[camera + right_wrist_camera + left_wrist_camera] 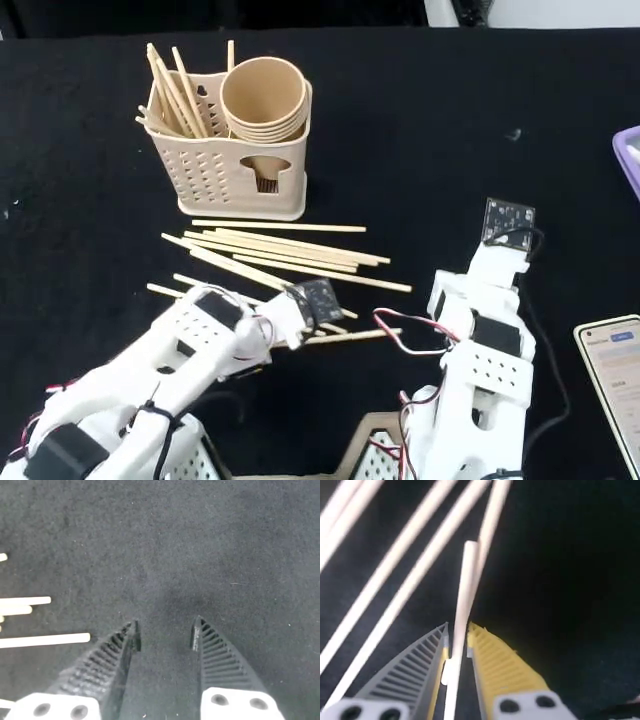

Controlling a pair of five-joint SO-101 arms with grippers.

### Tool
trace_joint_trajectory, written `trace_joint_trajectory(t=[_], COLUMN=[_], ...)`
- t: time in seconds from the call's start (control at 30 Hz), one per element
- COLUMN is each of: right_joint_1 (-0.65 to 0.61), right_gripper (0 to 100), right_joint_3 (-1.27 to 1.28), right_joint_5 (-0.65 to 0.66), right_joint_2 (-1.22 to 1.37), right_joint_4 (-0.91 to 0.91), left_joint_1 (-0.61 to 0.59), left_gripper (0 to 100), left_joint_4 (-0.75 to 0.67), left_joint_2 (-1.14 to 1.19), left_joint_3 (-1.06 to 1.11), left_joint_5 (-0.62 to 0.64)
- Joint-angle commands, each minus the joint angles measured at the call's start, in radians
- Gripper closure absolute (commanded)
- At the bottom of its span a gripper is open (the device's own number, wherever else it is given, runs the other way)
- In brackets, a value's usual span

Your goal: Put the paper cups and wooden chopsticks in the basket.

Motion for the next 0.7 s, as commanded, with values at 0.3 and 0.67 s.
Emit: trace_joint_trajectory(t=[0.3,0.67], right_joint_1=[0.003,0.011], right_gripper=[82.2,82.2], right_joint_3=[-0.002,-0.004], right_joint_5=[-0.005,-0.008], right_joint_2=[-0.024,-0.025], right_joint_4=[-0.021,-0.021], left_joint_1=[0.013,-0.188], left_gripper=[97,97], left_joint_4=[0.075,0.494], left_joint_2=[-0.014,-0.210], left_joint_3=[-0.047,-0.400], left_joint_5=[0.011,-0.132])
